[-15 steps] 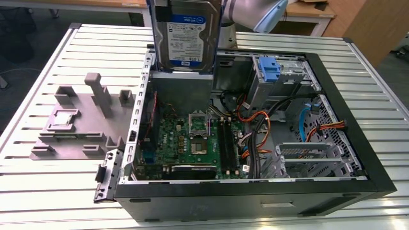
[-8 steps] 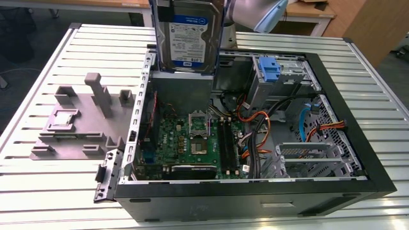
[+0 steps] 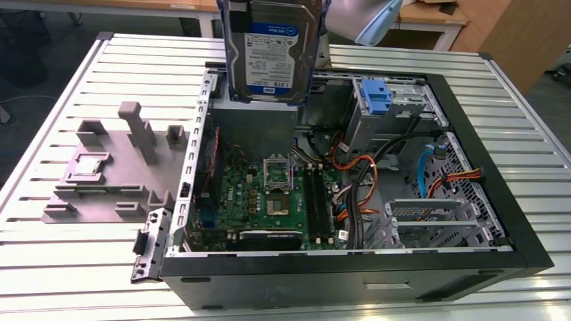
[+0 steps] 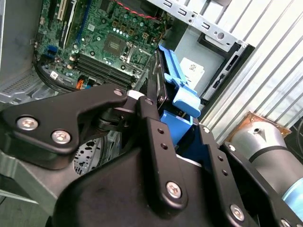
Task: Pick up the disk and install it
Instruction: 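Pick up the disk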
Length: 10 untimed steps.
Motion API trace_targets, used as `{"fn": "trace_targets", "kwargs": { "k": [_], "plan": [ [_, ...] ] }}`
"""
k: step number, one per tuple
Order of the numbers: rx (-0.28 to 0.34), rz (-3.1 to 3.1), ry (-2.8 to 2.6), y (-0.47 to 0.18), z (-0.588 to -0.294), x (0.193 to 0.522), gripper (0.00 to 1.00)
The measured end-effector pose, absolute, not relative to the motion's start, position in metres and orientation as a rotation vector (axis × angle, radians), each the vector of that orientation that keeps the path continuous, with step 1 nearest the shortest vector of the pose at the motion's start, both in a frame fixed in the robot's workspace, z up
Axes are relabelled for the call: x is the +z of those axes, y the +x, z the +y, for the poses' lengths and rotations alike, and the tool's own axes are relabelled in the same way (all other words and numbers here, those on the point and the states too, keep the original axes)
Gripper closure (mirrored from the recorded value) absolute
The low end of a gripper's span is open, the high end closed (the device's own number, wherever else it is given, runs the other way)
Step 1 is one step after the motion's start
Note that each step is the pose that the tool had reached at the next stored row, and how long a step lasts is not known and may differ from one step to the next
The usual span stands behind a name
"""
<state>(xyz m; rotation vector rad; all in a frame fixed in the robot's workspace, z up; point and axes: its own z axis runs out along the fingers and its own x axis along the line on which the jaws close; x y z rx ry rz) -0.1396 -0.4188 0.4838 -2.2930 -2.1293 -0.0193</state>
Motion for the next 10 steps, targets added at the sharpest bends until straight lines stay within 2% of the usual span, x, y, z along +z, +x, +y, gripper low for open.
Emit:
{"fn": "trace_targets", "kwargs": {
  "k": [10],
  "plan": [
    [-0.019, -2.146, -2.277, -0.125, -0.419, 0.483, 0.63]
  ]
}}
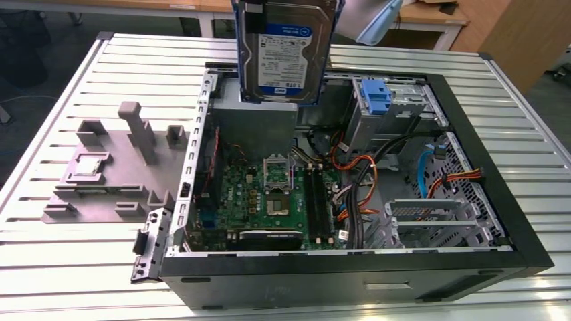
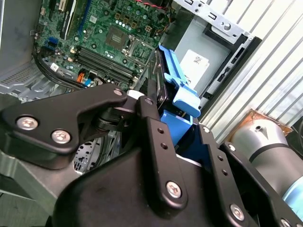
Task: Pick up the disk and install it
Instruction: 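Insert the disk into the insertion slot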
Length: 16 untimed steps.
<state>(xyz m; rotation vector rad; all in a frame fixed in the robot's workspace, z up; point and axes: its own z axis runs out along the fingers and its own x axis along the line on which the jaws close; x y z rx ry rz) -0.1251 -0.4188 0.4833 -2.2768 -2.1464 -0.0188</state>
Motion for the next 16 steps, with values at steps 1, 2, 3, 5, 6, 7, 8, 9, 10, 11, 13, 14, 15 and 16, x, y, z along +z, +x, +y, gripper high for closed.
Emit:
{"fn": "trace_targets", "kwargs": {
  "k": [1, 2, 3, 5, 6, 7, 8, 9, 10, 11, 13, 14, 15, 16],
  "plan": [
    [-0.019, -2.146, -2.277, -0.1234, -0.4188, 0.4833, 0.63],
    [-0.019, -2.146, -2.277, -0.1234, -0.4189, 0.4833, 0.63],
    [-0.019, -2.146, -2.277, -0.1233, -0.4190, 0.4833, 0.63],
    [-0.019, -2.147, -2.277, -0.1234, -0.4196, 0.4833, 0.63],
    [-0.019, -2.146, -2.277, -0.1234, -0.4198, 0.4833, 0.63],
    [-0.019, -2.146, -2.277, -0.1234, -0.4201, 0.4833, 0.63],
    [-0.019, -2.146, -2.277, -0.1234, -0.4202, 0.4833, 0.63],
    [-0.019, -2.146, -2.277, -0.1234, -0.4203, 0.4833, 0.63],
    [-0.019, -2.146, -2.277, -0.1234, -0.4205, 0.4833, 0.63],
    [-0.019, -2.146, -2.277, -0.1234, -0.4207, 0.4833, 0.63],
    [-0.019, -2.147, -2.277, -0.1232, -0.4208, 0.4833, 0.63],
    [-0.019, -2.147, -2.277, -0.1230, -0.4209, 0.4833, 0.63],
    [-0.019, -2.146, -2.277, -0.1229, -0.4211, 0.4833, 0.63],
    [-0.019, -2.146, -2.277, -0.1227, -0.4214, 0.4833, 0.63]
  ]
}}
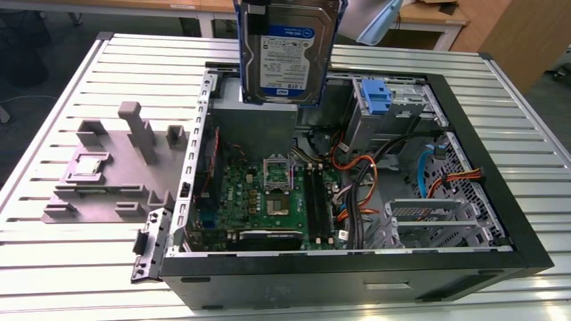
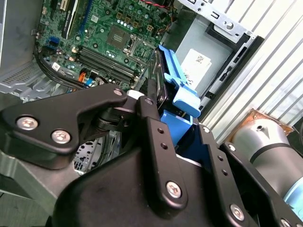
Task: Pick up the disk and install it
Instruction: 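Insert the disk into the insertion slot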
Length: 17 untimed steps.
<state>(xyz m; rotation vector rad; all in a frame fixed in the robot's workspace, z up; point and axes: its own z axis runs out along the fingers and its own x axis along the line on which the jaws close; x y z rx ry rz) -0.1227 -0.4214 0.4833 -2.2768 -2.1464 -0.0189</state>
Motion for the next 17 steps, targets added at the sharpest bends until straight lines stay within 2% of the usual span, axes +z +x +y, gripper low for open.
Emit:
{"fn": "trace_targets", "kwargs": {
  "k": [17],
  "plan": [
    [-0.019, -2.146, -2.277, -0.1226, -0.4233, 0.4833, 0.63]
  ]
}}
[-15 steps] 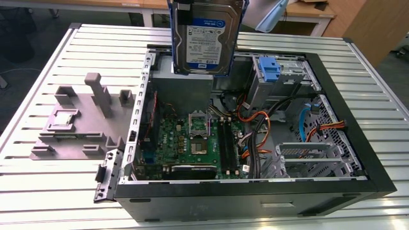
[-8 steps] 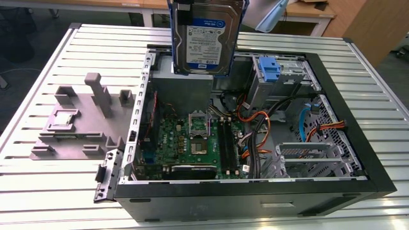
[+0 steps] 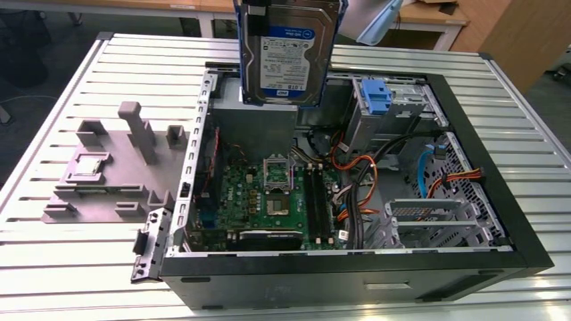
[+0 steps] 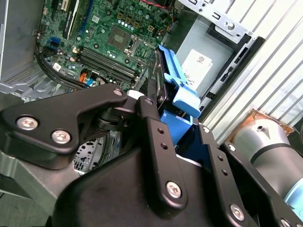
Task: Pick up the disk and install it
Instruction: 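Insert the disk into the insertion slot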
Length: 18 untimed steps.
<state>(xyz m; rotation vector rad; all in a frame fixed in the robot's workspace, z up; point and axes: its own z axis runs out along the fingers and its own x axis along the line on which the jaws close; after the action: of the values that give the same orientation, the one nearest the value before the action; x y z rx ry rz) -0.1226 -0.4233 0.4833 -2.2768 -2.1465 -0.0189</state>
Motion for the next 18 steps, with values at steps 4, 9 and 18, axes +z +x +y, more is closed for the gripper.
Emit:
{"fn": "trace_targets", "kwargs": {
  "k": [4, 9, 18],
  "plan": [
    [-0.019, -2.147, -2.277, -0.1226, -0.4243, 0.4833, 0.63],
    [-0.019, -2.147, -2.276, -0.1226, -0.4287, 0.4831, 0.63],
    [-0.018, -2.161, -2.263, -0.1146, -0.4309, 0.4823, 0.63]
  ]
}}
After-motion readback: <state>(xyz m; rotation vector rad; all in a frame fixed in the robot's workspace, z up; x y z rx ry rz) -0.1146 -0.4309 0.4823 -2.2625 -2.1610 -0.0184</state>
